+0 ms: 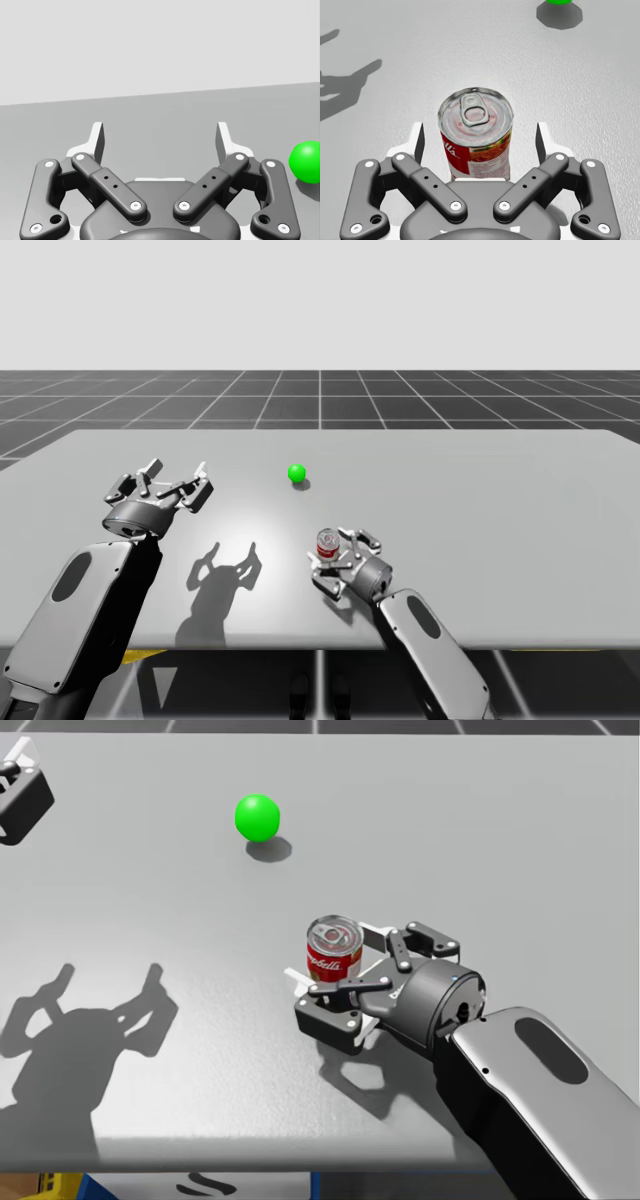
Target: Watch the red light. When it turns green, pick up the object.
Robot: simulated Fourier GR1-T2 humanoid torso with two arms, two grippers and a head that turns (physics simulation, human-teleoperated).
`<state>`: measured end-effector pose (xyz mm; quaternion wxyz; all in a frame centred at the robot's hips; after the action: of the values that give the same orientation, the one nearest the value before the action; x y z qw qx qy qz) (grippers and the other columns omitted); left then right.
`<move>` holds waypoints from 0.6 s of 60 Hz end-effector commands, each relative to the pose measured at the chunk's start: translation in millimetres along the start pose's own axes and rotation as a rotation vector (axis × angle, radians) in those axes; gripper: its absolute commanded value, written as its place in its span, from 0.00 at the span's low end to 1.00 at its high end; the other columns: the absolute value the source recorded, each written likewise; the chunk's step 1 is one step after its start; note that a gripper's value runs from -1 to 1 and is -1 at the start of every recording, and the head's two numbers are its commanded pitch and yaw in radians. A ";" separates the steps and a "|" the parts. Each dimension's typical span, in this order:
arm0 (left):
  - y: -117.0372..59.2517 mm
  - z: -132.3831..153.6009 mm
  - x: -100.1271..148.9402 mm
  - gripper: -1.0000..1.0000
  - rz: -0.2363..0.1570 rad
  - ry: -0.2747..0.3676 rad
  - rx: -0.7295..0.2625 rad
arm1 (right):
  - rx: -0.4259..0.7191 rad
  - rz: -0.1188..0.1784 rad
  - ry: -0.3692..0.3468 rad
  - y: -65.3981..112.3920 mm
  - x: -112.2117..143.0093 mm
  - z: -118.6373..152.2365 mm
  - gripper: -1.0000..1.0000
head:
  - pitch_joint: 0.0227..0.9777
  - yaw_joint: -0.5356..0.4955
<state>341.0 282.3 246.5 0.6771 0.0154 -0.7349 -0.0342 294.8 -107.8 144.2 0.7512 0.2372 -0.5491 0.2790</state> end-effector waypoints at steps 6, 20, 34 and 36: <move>-0.2 -0.2 0.1 0.00 -0.001 -0.002 0.003 | -0.008 0.028 0.035 -2.1 -5.1 -8.4 0.27 | 0.88 0.51; 0.5 0.4 -0.1 0.00 -0.002 0.000 0.001 | -0.022 0.008 0.062 -4.3 -8.9 -2.4 1.00 | 0.83 0.51; 0.1 0.3 0.0 0.00 0.003 0.002 -0.002 | -0.014 0.008 0.057 -5.1 -7.7 -1.1 1.00 | 0.66 0.49; 0.1 0.3 -0.2 0.00 0.003 0.002 -0.003 | -0.015 0.009 0.055 -5.3 -7.5 -0.7 1.00 | 0.64 0.49</move>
<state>340.6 282.4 246.6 0.6777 0.0141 -0.7344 -0.0343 293.8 -104.9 144.6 0.7439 0.2533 -0.5295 0.3195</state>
